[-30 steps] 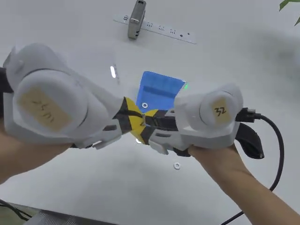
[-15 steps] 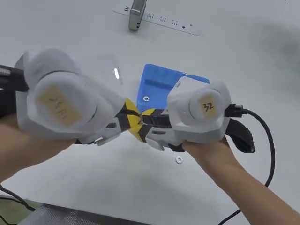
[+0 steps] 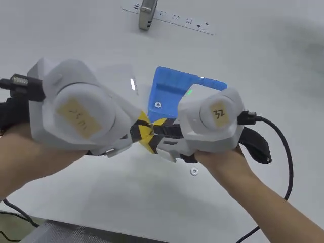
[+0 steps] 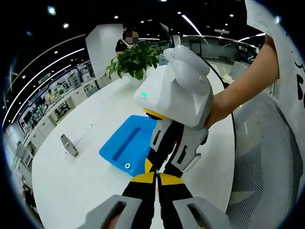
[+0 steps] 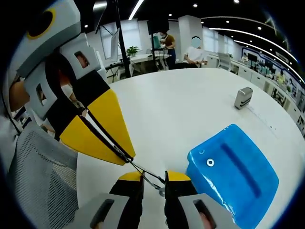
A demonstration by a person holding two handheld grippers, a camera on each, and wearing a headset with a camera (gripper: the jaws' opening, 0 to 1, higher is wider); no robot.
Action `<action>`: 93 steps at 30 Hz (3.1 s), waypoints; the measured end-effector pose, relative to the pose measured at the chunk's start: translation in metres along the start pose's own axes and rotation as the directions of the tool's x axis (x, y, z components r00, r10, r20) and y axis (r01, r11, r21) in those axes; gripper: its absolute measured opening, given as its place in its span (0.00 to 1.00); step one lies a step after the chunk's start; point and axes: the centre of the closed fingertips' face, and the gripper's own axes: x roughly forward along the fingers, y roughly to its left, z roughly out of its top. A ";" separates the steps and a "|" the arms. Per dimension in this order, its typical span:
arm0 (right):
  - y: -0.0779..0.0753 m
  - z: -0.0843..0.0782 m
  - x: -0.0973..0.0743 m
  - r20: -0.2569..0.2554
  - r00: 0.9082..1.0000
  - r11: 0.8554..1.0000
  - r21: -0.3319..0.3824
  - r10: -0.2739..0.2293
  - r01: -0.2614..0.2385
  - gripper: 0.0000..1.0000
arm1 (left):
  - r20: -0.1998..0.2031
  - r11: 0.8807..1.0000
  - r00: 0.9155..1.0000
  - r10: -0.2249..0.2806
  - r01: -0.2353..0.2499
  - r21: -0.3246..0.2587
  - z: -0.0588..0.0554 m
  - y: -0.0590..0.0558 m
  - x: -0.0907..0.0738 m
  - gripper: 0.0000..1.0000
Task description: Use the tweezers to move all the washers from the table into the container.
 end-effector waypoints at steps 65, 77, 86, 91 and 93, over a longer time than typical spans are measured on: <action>-0.065 0.056 -0.043 0.065 0.963 0.939 -0.213 -0.263 0.271 0.04 | 0.139 0.982 0.980 0.142 -0.157 0.109 0.077 0.050 -0.009 0.00; -0.074 0.036 -0.026 0.014 0.974 0.952 -0.209 -0.228 0.226 0.04 | 0.150 0.982 0.983 0.108 -0.129 0.139 0.077 0.054 0.000 0.00; -0.080 0.028 -0.019 0.009 0.976 0.960 -0.178 -0.217 0.215 0.04 | 0.126 0.986 0.987 0.097 -0.113 0.124 0.067 0.051 0.009 0.00; -0.089 0.021 -0.014 0.018 0.978 0.972 -0.108 -0.207 0.208 0.04 | 0.136 0.987 0.981 0.135 -0.145 0.068 0.060 0.055 0.007 0.00; -0.092 0.019 -0.012 0.019 0.979 0.975 -0.086 -0.204 0.205 0.04 | 0.121 0.987 0.981 0.153 -0.158 0.033 0.049 0.054 0.007 0.00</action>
